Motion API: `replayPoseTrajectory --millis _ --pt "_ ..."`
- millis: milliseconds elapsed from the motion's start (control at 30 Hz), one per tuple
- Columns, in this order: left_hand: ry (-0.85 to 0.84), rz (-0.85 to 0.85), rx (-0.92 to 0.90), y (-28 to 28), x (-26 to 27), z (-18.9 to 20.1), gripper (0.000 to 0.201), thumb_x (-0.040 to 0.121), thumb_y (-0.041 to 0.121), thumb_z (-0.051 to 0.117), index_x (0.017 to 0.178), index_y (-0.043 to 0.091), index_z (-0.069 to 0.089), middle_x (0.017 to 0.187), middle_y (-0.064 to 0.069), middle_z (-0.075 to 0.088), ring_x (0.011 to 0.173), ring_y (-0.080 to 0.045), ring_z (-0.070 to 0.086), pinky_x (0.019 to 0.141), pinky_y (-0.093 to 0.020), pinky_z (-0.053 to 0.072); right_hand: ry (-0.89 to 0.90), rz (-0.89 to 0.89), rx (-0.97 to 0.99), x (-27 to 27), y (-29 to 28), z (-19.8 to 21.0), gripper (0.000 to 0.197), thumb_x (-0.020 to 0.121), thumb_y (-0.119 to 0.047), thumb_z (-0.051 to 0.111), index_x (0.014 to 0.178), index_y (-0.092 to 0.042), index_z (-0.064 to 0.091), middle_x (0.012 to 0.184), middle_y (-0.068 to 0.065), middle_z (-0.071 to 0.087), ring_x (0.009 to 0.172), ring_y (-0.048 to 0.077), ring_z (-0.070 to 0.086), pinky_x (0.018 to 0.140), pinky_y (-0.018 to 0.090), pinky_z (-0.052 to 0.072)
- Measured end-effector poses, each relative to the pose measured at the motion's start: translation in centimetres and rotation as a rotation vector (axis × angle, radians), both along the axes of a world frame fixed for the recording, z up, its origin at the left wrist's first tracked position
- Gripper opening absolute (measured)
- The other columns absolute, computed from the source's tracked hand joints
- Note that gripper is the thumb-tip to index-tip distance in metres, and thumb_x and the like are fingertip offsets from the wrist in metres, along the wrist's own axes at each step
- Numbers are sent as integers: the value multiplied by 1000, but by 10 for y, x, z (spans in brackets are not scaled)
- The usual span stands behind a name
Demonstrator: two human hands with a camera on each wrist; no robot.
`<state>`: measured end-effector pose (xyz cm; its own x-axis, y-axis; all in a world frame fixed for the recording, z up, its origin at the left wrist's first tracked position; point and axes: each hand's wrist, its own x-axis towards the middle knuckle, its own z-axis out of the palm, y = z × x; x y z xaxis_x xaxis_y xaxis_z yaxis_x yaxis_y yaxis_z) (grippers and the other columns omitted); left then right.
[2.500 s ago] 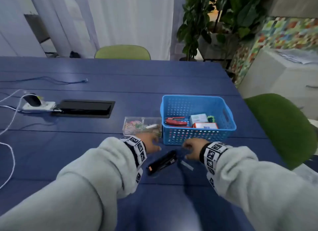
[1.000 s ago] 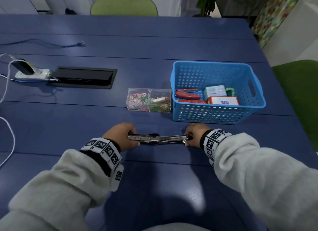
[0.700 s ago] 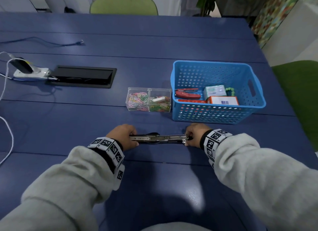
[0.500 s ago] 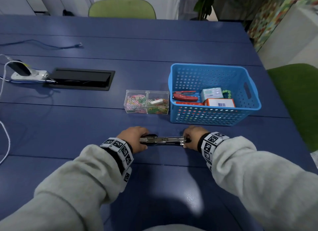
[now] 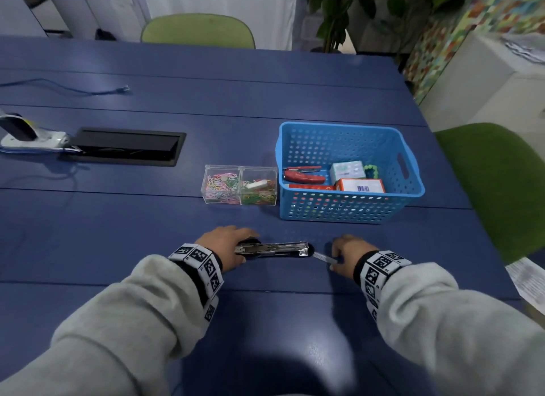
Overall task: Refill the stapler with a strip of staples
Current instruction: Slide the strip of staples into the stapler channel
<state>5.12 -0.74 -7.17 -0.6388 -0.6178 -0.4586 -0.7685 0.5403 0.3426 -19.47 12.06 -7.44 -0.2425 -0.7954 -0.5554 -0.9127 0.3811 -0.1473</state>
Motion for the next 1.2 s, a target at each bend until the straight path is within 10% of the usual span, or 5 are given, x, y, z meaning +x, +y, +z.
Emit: replayPoseTrajectory --millis 300,467,600,900,1200 --pt "-63 -116 -81 -1 8 -5 50 89 26 53 130 50 37 126 0 47 120 -25 44 95 -41 42 -57 -175 -50 -6 1 4 25 72 -24 63 62 -26 41 80 3 59 76 23 54 72 29 49" --pt "-59 -113 -95 -3 8 -3 50 89 27 54 131 48 38 128 0 47 120 -26 44 96 -42 41 -265 -280 -303 -3 -2 10 10 72 -11 63 77 -19 65 58 -11 53 58 11 50 66 21 43" --pt "-59 -108 -96 -3 7 -2 52 88 27 55 132 47 36 129 -1 48 122 -26 44 98 -43 40 -313 -192 -414 9 -13 21 10 74 -12 66 83 -14 70 60 -13 48 54 1 44 57 11 38" --pt "-42 -95 -82 -1 8 -2 49 88 29 56 130 48 38 125 -1 49 119 -25 45 97 -41 42 -559 -337 -459 19 -17 24 30 67 -6 68 55 -24 47 76 -5 67 87 25 69 86 43 56" --pt "-41 -85 -50 -1 7 0 49 88 29 57 130 47 39 124 -2 49 118 -25 46 98 -42 43 -555 -330 -497 20 -13 24 27 69 -8 66 60 -27 48 81 14 74 81 34 69 78 46 55"
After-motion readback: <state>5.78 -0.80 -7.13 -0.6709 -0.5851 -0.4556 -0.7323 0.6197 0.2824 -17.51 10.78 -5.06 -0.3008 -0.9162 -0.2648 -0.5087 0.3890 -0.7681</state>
